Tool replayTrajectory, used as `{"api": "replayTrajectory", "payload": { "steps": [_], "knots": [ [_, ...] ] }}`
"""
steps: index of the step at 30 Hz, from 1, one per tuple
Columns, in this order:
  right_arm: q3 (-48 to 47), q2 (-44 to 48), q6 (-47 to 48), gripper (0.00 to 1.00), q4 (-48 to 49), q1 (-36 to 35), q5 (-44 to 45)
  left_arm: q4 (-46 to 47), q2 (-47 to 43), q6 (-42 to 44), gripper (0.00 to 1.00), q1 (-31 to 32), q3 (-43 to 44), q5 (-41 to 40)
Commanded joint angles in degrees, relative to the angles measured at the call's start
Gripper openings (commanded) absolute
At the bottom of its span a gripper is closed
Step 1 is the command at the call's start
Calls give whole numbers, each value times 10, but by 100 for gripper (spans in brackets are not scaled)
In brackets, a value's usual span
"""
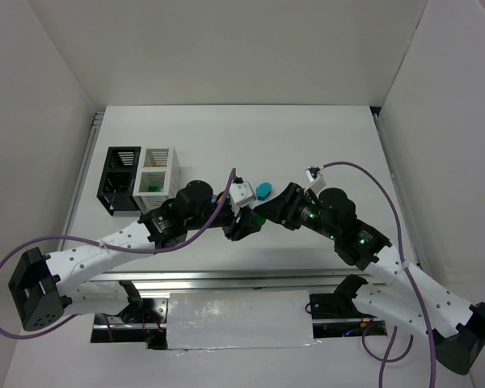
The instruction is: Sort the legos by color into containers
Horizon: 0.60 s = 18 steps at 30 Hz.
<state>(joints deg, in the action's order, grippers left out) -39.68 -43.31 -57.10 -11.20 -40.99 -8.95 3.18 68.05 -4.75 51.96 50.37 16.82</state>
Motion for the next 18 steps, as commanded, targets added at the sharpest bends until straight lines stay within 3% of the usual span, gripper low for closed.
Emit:
{"api": "replayTrajectory", "payload": {
  "steps": [1,5,8,9,10,12,14,15,17,18],
  "knots": [
    [7,6,0,61,31,-5,6,22,-11,10,0,4,18,-7],
    [12,0,8,51,39,-7,5,22,-18,7,0,3,24,4],
    [8,-12,23,34,42,-7,2,16,-21,6,0,4,29,8],
    [7,-16,26,14,43,-5,3,14,-23,6,1,4,30,8],
    [8,-16,30,5,46,-5,3,13,-25,6,6,4,32,8],
    [21,-9,55,0,79,-7,-7,5,-28,5,13,4,33,5],
    [36,1,88,0,133,-6,-17,2,-34,4,32,4,33,5],
    [49,8,109,0,149,-5,-38,2,-40,-1,50,4,32,-1],
    [64,17,136,0,202,-4,-67,3,-47,-6,68,4,28,-8],
    [66,19,150,0,215,-2,-100,2,-51,-10,83,4,26,-11]
  ]
}}
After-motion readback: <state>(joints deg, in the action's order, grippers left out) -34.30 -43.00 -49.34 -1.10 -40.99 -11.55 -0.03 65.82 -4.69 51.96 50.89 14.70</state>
